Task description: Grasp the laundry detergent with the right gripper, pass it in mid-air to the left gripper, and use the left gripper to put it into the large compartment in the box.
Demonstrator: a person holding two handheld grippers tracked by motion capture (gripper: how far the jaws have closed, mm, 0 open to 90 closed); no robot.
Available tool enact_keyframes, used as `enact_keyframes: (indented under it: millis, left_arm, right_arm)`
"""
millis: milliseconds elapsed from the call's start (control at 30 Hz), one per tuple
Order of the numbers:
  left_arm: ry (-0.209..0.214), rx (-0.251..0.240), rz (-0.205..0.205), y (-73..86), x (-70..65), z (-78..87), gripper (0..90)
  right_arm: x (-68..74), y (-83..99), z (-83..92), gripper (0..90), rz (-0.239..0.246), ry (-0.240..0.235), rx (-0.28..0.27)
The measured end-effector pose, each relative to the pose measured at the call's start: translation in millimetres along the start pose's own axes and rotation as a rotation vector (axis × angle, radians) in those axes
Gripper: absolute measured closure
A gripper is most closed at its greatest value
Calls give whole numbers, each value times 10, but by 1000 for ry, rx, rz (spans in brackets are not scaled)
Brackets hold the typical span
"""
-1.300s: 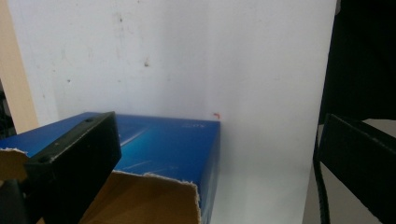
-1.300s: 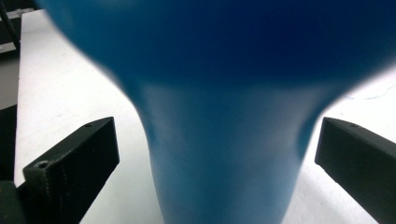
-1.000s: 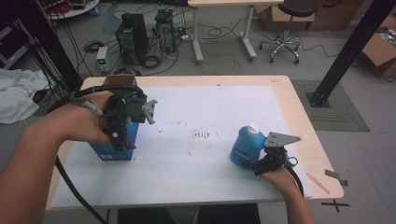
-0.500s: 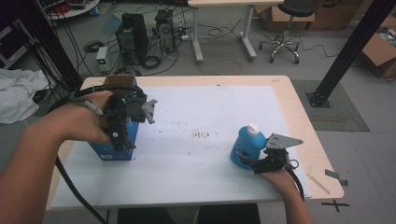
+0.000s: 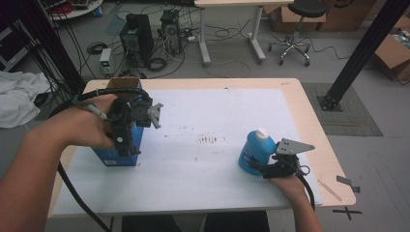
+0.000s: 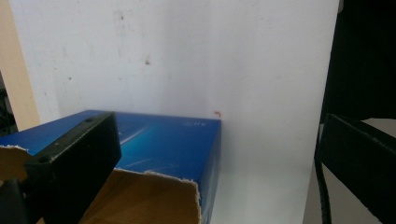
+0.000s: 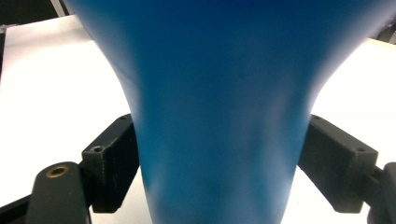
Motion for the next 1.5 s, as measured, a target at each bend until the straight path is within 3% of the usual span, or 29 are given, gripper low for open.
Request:
enact_keyframes:
  millis: [833, 1333, 1500]
  left_arm:
    - [-1, -1, 2, 5, 0, -25, 1]
    - [6, -5, -6, -40, -3, -59, 1]
    - [8, -9, -16, -74, 9, -76, 0]
  right_arm:
    - [41, 11, -21, 345, 26, -36, -10]
    - [28, 34, -24, 432, 43, -13, -16]
    - [35, 2, -38, 454, 57, -34, 23]
Point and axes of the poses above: each handheld gripper's, and its own axes: z roughly backward along the jaws, y roughly out of its underside, x roughly to its left, the point moved 8 cm from there along -z, roughly forward along the jaws, and after that the axes turned 8 degrees about -y, right-handed, at the moved point
